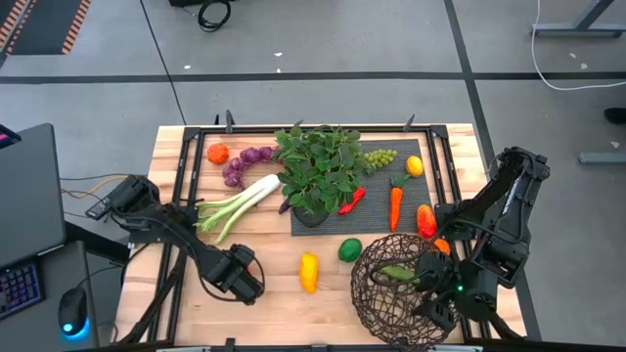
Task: Build produce basket
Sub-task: Put the bottom orange squash into the brown wire basket
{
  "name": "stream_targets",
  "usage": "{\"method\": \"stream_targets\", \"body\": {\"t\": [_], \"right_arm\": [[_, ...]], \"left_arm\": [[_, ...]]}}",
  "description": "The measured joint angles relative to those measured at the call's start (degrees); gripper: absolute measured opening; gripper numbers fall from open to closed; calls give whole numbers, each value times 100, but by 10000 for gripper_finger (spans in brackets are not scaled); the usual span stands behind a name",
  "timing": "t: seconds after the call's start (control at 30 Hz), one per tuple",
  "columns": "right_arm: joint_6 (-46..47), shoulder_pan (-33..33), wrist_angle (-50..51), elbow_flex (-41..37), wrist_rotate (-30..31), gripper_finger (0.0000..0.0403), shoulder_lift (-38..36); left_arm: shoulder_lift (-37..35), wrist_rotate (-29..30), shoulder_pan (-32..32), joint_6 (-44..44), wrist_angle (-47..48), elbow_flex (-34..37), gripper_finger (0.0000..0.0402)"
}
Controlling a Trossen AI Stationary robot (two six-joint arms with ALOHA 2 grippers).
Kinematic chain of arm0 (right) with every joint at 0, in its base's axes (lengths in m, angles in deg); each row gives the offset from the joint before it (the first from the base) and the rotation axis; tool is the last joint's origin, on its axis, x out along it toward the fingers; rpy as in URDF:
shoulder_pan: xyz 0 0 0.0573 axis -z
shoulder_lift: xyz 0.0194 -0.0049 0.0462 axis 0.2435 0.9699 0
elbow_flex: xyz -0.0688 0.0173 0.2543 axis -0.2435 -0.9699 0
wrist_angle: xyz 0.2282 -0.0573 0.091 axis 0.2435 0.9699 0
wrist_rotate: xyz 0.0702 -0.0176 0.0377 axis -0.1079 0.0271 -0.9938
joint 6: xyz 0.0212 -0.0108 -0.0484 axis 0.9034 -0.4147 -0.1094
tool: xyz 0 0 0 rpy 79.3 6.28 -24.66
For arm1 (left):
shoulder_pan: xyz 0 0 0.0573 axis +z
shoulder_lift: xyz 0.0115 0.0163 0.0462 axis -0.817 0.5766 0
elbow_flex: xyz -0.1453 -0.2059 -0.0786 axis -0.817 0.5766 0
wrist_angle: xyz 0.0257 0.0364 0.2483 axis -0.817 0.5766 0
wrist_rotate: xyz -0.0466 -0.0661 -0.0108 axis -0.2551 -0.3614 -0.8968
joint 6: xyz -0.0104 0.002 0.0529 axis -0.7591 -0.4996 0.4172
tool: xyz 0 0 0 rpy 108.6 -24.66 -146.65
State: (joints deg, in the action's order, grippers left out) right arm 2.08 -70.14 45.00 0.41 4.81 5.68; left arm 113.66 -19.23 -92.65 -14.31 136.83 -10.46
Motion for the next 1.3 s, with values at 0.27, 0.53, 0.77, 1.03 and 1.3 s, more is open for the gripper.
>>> {"method": "stream_targets", "body": {"t": [0.27,0.53,0.77,1.03,1.3], "right_arm": [[267,0,7,0,178,308,0],[450,37,-281,0,914,308,-142],[-200,84,-1451,2,2175,308,-533],[420,335,-1691,2,2443,308,-708],[-155,721,-2012,2,2431,328,-702]], "left_arm": [[2,1,202,-31,-353,-242,250],[4,685,440,637,-467,-1477,265],[2,1345,850,1693,-1009,-2756,257],[2,1754,1133,4836,-2312,-3537,266],[4,1602,1427,5441,-2792,-3591,268]]}}
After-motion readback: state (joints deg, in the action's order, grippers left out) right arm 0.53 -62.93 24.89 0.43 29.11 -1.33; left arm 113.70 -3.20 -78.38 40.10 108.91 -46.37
